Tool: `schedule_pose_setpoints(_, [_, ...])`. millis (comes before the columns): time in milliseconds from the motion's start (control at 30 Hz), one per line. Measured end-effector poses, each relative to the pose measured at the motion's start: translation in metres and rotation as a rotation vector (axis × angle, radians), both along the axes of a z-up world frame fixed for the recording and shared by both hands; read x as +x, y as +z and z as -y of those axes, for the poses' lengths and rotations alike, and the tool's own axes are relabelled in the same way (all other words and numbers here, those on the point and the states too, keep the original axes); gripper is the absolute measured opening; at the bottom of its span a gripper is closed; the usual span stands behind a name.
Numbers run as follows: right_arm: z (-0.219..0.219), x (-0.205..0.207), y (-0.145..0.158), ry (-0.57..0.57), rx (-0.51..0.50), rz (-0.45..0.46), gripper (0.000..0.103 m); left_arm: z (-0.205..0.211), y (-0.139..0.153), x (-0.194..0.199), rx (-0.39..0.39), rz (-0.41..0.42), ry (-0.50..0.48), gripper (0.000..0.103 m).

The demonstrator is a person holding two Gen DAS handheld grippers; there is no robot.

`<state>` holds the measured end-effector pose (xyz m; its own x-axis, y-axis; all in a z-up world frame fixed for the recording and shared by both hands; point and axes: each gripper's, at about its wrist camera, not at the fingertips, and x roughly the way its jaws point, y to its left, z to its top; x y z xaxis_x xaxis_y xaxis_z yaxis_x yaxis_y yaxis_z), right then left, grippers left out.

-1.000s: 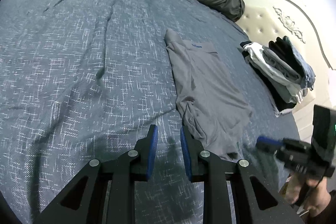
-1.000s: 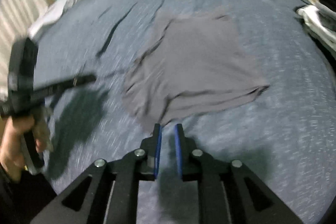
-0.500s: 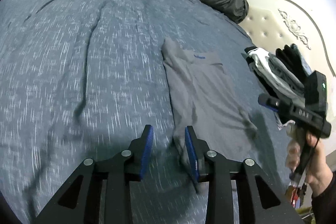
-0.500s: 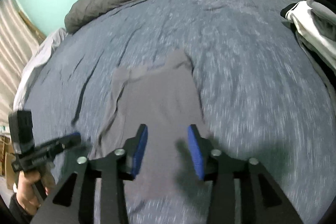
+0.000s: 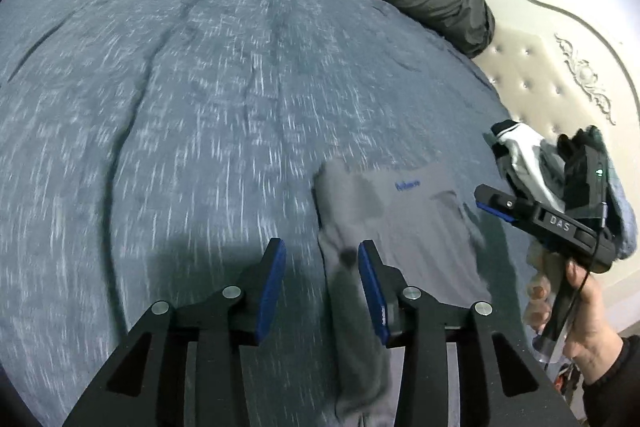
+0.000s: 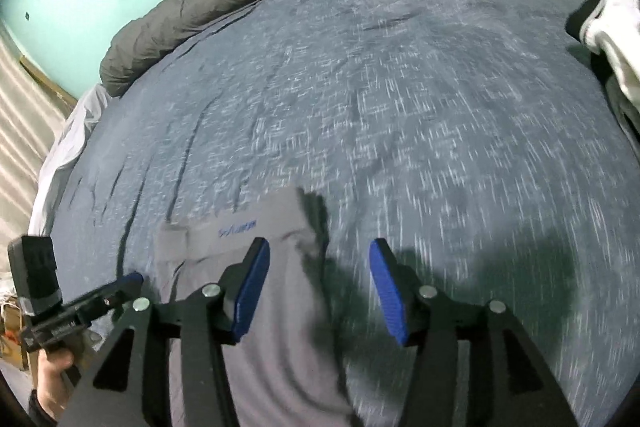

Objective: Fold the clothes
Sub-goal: 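Grasp the waistband with the left gripper while the right gripper grasps its other end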

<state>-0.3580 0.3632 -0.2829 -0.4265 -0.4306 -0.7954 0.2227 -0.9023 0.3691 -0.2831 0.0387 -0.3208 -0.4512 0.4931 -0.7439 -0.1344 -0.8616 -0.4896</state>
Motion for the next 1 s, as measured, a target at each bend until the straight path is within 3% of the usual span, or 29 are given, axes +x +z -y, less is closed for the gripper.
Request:
schedule_pose_setpoints(500, [0.043, -0.035, -0.023, 0.157, 0.125, 0.024, 0.054, -0.026, -0.010, -0.033, -0.013, 0.003, -0.018, 0.040])
schedule_pose_setpoints(567, [0.046, -0.036, -0.025, 0.161, 0.144, 0.017, 0.054, -0.026, -0.011, -0.034, -0.016, 0.004, -0.019, 0.033])
schedule_pose_setpoints(600, [0.047, -0.035, -0.025, 0.163, 0.150, 0.012, 0.052, -0.026, -0.012, -0.035, -0.017, 0.004, -0.020, 0.024])
schedule_pose_setpoints(667, [0.051, -0.031, -0.024, 0.185, 0.153, 0.004, 0.027, -0.027, -0.010, -0.035, -0.019, 0.001, -0.029, 0.017])
schedule_pose_setpoints(767, [0.054, -0.022, -0.020, 0.222, 0.138, -0.014, 0.008, -0.028, 0.001, -0.029, -0.024, -0.027, -0.050, 0.009])
schedule_pose_setpoints(1000, [0.040, 0.004, 0.020, 0.228, 0.069, -0.114, 0.006, -0.032, 0.055, -0.007, -0.028, -0.114, -0.062, 0.008])
